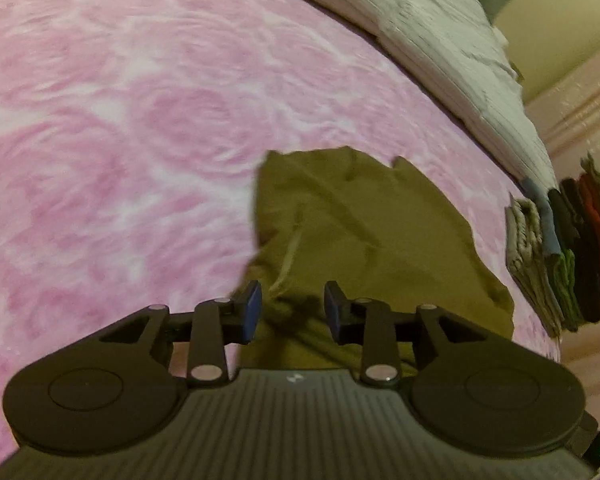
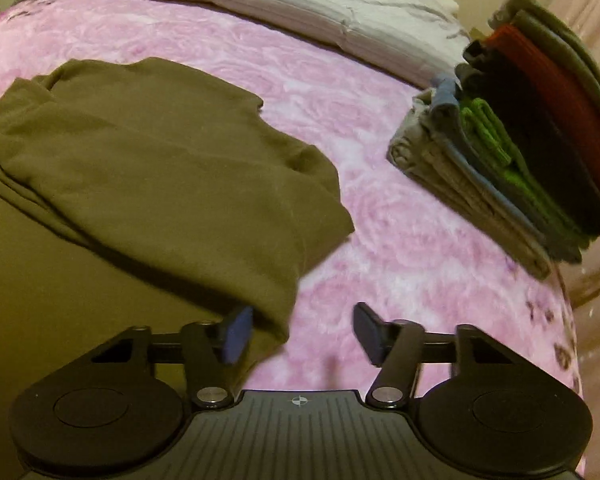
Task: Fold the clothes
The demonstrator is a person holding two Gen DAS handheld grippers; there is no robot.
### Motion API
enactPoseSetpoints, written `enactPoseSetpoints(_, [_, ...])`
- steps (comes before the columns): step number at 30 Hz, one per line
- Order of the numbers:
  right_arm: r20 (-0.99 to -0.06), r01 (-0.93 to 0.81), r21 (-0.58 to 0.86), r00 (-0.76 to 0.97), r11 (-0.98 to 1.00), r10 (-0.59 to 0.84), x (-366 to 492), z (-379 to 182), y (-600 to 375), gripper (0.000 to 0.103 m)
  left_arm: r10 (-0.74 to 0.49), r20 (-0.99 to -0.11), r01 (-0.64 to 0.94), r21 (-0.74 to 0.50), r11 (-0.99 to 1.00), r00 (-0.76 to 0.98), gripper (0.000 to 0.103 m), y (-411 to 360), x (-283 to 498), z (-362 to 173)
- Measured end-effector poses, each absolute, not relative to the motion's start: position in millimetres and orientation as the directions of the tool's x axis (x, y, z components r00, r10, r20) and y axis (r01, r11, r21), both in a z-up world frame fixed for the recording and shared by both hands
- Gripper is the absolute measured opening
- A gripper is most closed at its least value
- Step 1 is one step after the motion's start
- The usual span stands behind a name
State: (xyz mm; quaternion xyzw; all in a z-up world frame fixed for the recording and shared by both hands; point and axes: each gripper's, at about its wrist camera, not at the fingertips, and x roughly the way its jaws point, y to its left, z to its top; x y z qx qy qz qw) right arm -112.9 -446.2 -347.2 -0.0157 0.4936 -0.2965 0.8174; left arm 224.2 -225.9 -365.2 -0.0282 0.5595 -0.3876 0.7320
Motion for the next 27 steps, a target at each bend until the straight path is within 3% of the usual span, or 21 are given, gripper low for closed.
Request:
enactPoseSetpoints(1, [-0.802, 0.455, -0.307, 0.349, 0.836, -0.484, -111.3, -351.0, -448.0, 0.036, -0.594, -0.802, 0.546, -0.468, 0.695, 0.070, 0.021, -231.6, 224.0, -368.5])
enactPoseSetpoints(2, [-0.808, 0.438, -0.292, 0.363, 0.850, -0.465, -109.3, -354.5, -449.0, 0.012, -0.588, -0.806, 0.556, -0.460, 0.693, 0.066, 0.002, -237.3, 223.7, -371.8])
enactPoseSetpoints(3, [-0.807, 0.421, -0.299, 0.368, 0.856, -0.463, -109.7, -355.7, -447.0, 0.003, -0.588, -0.804, 0.578, -0.439, 0.688, 0.089, 0.002, -238.8, 221.0, -369.9])
enactPoseSetpoints(7, [-0.802, 0.392, -0.332, 0.361, 0.858, -0.476, -116.2, -357.6, -442.4, 0.002, -0.611, -0.760, 0.738, -0.278, 0.615, 0.223, 0.001, -232.2, 197.1, -347.1])
enactPoseSetpoints(10, [-0.849, 0.398, -0.285, 0.318, 0.872, -0.423, -120.7, -362.6, -446.2, 0.003, -0.476, -0.855, 0.775, -0.156, 0.613, 0.204, 0.004, -235.3, 190.1, -370.5])
enactPoseSetpoints(12, [-0.871, 0.394, -0.257, 0.302, 0.882, -0.388, -121.2, -362.2, -449.3, 0.008, -0.449, -0.868, 0.770, -0.134, 0.624, 0.213, 0.011, -236.1, 191.3, -373.9])
enactPoseSetpoints(13, [-0.871, 0.416, -0.239, 0.307, 0.877, -0.383, -122.0, -356.9, -453.5, 0.037, -0.451, -0.863, 0.766, -0.127, 0.630, 0.229, 0.017, -236.9, 192.6, -370.7])
enactPoseSetpoints(14, [-0.870, 0.443, -0.220, 0.314, 0.869, -0.380, -123.3, -351.0, -458.3, 0.078, -0.459, -0.852, 0.756, -0.124, 0.643, 0.251, 0.020, -237.6, 194.7, -365.2])
enactPoseSetpoints(15, [-0.854, 0.480, -0.195, 0.346, 0.856, -0.388, -126.3, -343.5, -464.5, 0.083, -0.468, -0.840, 0.743, -0.124, 0.657, 0.274, 0.020, -238.2, 196.8, -359.2])
enactPoseSetpoints(18, [-0.842, 0.586, -0.046, 0.412, 0.809, -0.347, -128.9, -325.1, -487.2, 0.082, -0.526, -0.793, 0.720, -0.168, 0.673, 0.307, 0.019, -242.6, 203.2, -341.4])
enactPoseSetpoints(20, [-0.826, 0.611, 0.094, 0.489, 0.786, -0.281, -127.5, -319.4, -502.6, 0.064, -0.571, -0.766, 0.764, -0.168, 0.623, 0.297, 0.018, -250.9, 203.1, -336.4])
enactPoseSetpoints(22, [-0.814, 0.602, 0.179, 0.535, 0.778, -0.226, -117.6, -321.6, -512.6, 0.063, -0.565, -0.784, 0.822, -0.131, 0.555, 0.257, 0.019, -266.6, 198.6, -347.2])
enactPoseSetpoints(27, [-0.852, 0.610, 0.126, 0.470, 0.782, -0.230, -78.6, -362.4, -528.8, 0.063, -0.506, -0.826, 0.882, -0.025, 0.471, 0.247, 0.019, -300.2, 200.0, -387.8])
